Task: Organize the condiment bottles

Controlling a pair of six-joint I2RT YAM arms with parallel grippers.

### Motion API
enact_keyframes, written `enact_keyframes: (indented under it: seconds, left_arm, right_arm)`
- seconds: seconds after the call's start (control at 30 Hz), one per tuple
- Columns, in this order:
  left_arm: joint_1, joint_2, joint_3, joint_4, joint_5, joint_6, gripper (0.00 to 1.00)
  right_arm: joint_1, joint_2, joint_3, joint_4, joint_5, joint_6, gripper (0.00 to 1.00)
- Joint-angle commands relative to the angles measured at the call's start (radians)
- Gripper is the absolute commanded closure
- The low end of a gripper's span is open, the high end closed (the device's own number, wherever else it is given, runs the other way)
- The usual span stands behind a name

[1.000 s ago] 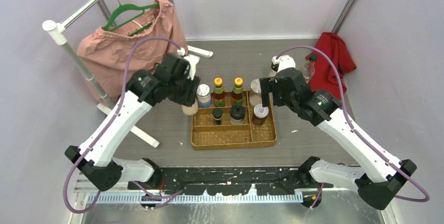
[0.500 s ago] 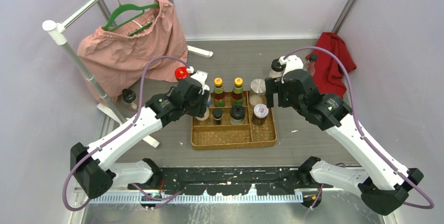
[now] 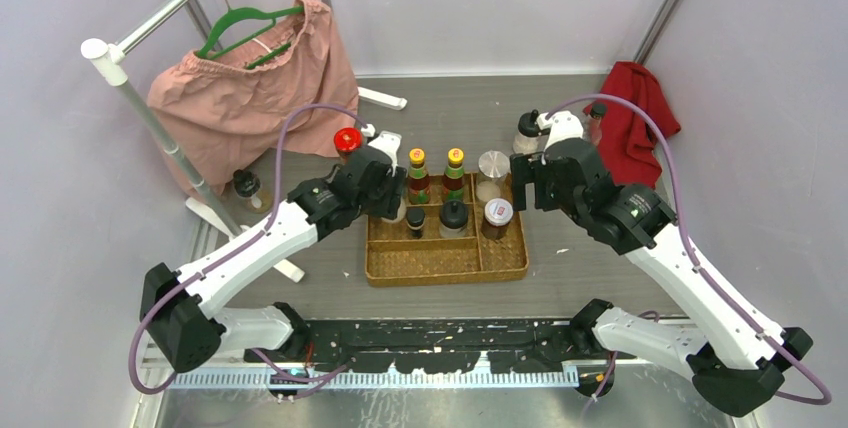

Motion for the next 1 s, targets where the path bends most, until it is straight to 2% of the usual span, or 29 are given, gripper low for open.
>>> enact_keyframes:
  seconds: [0.0, 0.4, 0.73, 0.97]
  left_arm:
    - [-0.011, -0.006, 0.014, -0.008, -0.031, -0.030, 0.48]
    - [-0.012, 0.057, -0.051, 0.039, -0.043, -0.052, 0.46]
    - [-0.012, 0.091, -0.131, 0.159, -0.046, -0.051, 0.44]
    - [-0.013, 0.089, -0.081, 0.104, -0.048, -0.056, 0.32]
  right_arm:
    - [0.003, -0.013, -0.010, 0.023, 0.005, 0.013, 0.06]
    - [0.004, -0.018, -0.040, 0.038, -0.007, 0.016, 0.06]
    - [0.004, -0.026, -0.057, 0.041, -0.013, 0.017, 0.06]
    - [0.003, -0.017, -0.047, 0.042, -0.018, 0.013, 0.06]
